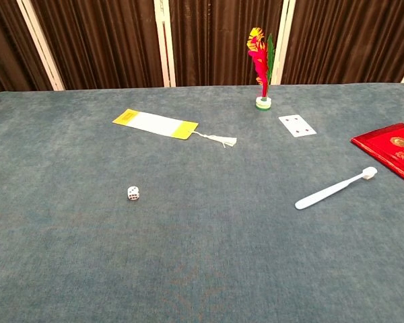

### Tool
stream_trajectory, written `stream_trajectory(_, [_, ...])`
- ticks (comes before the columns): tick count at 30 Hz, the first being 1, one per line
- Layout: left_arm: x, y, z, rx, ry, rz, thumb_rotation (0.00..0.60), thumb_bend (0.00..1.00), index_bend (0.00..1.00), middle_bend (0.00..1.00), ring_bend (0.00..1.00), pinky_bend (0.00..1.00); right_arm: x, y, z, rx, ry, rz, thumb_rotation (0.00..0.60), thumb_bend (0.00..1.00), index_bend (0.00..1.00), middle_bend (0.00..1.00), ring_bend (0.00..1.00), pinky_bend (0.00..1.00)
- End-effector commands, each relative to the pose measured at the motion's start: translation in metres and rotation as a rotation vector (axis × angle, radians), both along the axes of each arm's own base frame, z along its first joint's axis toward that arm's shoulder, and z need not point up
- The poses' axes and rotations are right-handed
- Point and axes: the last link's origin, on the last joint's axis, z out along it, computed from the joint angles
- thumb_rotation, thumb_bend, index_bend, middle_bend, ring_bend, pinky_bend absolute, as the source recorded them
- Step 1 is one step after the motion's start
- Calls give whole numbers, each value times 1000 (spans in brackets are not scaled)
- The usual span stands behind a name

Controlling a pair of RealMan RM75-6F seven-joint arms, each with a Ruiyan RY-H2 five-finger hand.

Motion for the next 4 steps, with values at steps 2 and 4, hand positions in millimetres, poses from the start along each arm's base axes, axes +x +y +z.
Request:
stream_trajectory(2, [-26,-45,28,92,27,61,600,0,0,0,0,0,4,-1,-2,7,3,19,600,0,0,0,0,0])
stream_trajectory(4, [-30,-51,30,99,20,76,600,0,0,0,0,0,5,-1,-2,9,2,22,600,0,0,0,0,0])
